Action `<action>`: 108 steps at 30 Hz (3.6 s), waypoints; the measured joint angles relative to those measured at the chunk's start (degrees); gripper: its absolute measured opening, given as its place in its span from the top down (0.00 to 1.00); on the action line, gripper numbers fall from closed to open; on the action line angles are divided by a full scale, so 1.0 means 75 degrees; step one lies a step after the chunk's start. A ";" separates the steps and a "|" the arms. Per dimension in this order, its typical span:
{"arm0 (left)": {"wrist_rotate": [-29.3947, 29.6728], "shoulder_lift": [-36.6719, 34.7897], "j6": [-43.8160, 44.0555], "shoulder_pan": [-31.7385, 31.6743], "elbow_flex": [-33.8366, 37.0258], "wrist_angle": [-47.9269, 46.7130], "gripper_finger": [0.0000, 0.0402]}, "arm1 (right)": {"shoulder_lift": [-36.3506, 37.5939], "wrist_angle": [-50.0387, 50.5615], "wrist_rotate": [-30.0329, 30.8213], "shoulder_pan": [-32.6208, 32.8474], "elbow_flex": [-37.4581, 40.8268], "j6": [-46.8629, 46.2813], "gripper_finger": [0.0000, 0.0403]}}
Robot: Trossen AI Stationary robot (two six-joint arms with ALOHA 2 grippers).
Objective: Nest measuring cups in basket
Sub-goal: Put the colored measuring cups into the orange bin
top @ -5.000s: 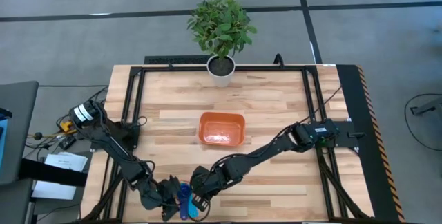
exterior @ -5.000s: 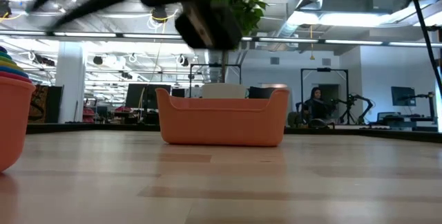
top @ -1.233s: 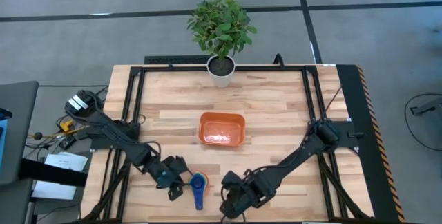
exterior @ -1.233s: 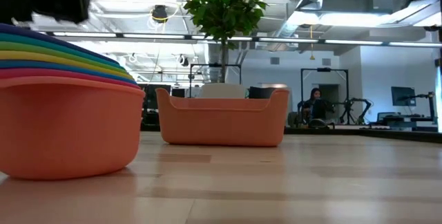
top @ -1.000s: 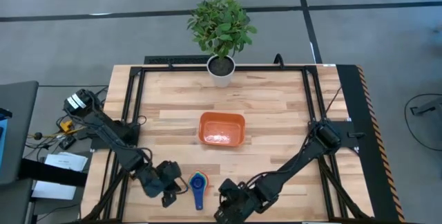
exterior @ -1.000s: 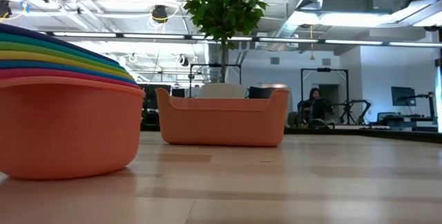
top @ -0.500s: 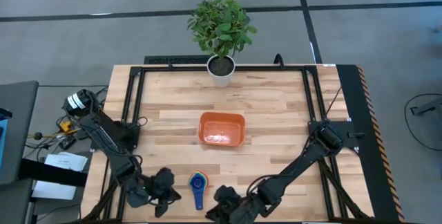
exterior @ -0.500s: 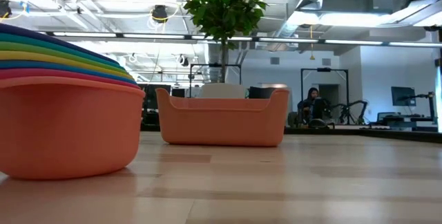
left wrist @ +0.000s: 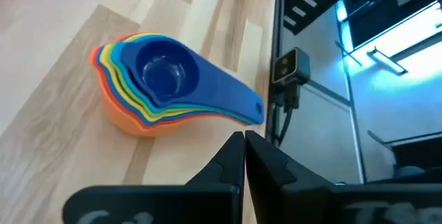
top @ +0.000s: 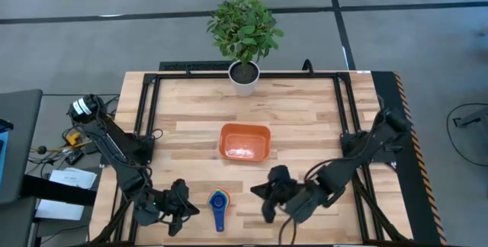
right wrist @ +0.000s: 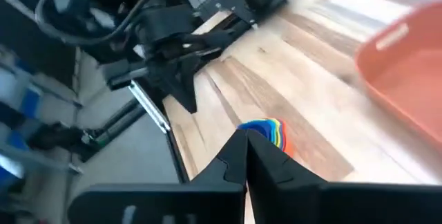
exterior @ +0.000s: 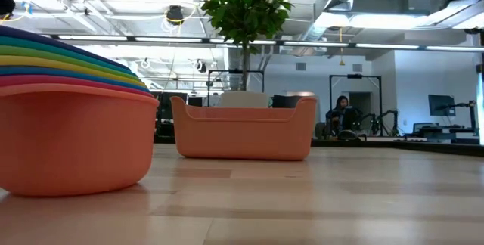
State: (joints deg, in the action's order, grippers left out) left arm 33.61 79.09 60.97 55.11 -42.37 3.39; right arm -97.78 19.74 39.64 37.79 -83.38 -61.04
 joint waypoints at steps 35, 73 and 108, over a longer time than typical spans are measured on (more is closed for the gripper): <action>-0.1758 0.1970 -0.0613 -0.0539 0.0006 0.1831 1.00 | -0.4179 -0.8608 -0.2891 -0.0654 0.1648 -0.3284 0.27; -0.2566 0.1955 -0.1520 -0.1903 0.0003 0.1959 1.00 | -0.4255 -0.7377 -0.4021 -0.1015 0.0950 -0.3088 0.28; -0.3583 0.1964 -0.1496 -0.2040 0.0000 0.2066 1.00 | -0.4255 -0.7083 -0.4747 -0.1359 0.0953 -0.2660 0.28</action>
State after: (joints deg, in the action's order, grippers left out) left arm 6.74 93.82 49.75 39.81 -42.37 18.88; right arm -129.69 -33.38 4.04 27.59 -76.23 -80.99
